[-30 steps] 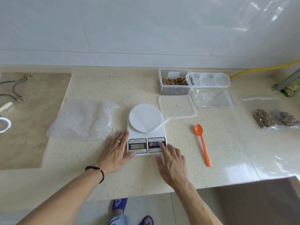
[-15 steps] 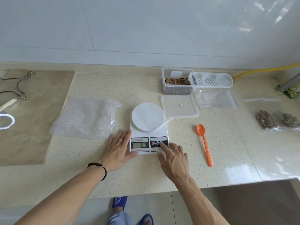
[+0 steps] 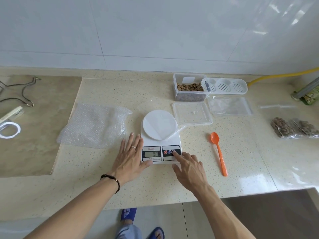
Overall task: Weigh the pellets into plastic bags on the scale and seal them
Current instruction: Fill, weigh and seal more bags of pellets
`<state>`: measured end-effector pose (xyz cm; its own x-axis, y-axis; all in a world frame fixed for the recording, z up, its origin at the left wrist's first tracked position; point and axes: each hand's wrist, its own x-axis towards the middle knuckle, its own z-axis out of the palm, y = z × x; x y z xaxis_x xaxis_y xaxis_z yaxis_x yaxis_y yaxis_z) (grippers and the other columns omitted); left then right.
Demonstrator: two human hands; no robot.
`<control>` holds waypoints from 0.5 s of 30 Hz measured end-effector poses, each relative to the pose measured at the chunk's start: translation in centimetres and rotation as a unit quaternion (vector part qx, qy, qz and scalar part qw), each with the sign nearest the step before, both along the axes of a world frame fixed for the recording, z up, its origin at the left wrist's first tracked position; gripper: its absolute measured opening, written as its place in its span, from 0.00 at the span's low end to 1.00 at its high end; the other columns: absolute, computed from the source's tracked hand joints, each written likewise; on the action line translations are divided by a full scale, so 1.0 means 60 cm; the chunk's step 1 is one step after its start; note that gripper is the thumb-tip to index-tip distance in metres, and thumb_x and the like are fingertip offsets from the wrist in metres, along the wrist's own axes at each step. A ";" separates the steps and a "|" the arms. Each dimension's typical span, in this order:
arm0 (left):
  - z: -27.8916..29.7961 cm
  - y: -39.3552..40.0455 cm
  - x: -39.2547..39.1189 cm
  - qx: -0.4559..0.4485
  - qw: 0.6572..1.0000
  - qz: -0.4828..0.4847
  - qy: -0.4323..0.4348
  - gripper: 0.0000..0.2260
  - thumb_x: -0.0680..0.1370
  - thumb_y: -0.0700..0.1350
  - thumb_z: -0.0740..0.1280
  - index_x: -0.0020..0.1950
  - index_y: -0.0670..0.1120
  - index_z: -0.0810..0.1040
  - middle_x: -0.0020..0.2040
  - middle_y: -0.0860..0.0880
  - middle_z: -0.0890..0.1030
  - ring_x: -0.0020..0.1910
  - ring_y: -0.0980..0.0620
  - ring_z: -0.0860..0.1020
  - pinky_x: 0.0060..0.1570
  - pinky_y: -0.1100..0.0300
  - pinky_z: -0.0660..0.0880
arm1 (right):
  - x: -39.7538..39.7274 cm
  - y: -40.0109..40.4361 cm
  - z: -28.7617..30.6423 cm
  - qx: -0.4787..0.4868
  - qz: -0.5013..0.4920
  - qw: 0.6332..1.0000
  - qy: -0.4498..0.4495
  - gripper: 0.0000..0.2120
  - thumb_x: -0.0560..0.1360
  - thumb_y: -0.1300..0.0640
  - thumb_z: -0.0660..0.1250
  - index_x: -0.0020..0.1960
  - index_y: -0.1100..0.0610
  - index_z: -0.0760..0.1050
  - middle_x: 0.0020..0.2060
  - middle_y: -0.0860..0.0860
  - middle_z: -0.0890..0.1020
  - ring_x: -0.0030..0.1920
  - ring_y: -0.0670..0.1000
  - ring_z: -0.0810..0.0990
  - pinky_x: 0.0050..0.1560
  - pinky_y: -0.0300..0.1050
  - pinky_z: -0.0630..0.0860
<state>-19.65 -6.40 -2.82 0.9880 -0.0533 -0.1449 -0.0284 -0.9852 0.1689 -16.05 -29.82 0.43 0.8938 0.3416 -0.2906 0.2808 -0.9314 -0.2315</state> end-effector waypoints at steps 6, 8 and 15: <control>0.020 -0.045 0.034 -0.002 0.992 -0.094 -0.083 0.35 0.80 0.65 0.48 0.75 0.40 0.62 0.77 0.42 0.59 0.78 0.45 0.49 0.72 0.46 0.48 | 0.027 -0.071 0.004 0.075 -0.135 0.986 -0.069 0.20 0.79 0.51 0.66 0.68 0.57 0.74 0.60 0.55 0.80 0.60 0.58 0.76 0.57 0.54 0.74; 0.028 -0.064 0.049 -0.006 0.989 -0.116 -0.088 0.34 0.80 0.65 0.49 0.75 0.40 0.63 0.77 0.43 0.60 0.78 0.45 0.49 0.72 0.46 0.49 | 0.038 -0.112 0.005 0.081 -0.219 0.969 -0.084 0.19 0.77 0.54 0.68 0.66 0.59 0.75 0.57 0.57 0.80 0.57 0.59 0.76 0.54 0.55 0.75; 0.021 -0.121 0.081 -0.011 0.982 -0.178 -0.060 0.35 0.81 0.65 0.44 0.75 0.40 0.63 0.77 0.44 0.61 0.78 0.47 0.49 0.72 0.45 0.47 | 0.066 -0.200 0.001 0.121 -0.399 0.909 0.003 0.22 0.77 0.52 0.66 0.69 0.56 0.73 0.58 0.58 0.79 0.55 0.59 0.79 0.55 0.57 0.78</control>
<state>-14.78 -13.69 -1.55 0.9164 -0.3995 -0.0234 -0.3907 -0.9059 0.1635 -12.07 -41.84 0.49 0.8838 -0.3596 -0.2993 -0.4636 -0.7592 -0.4568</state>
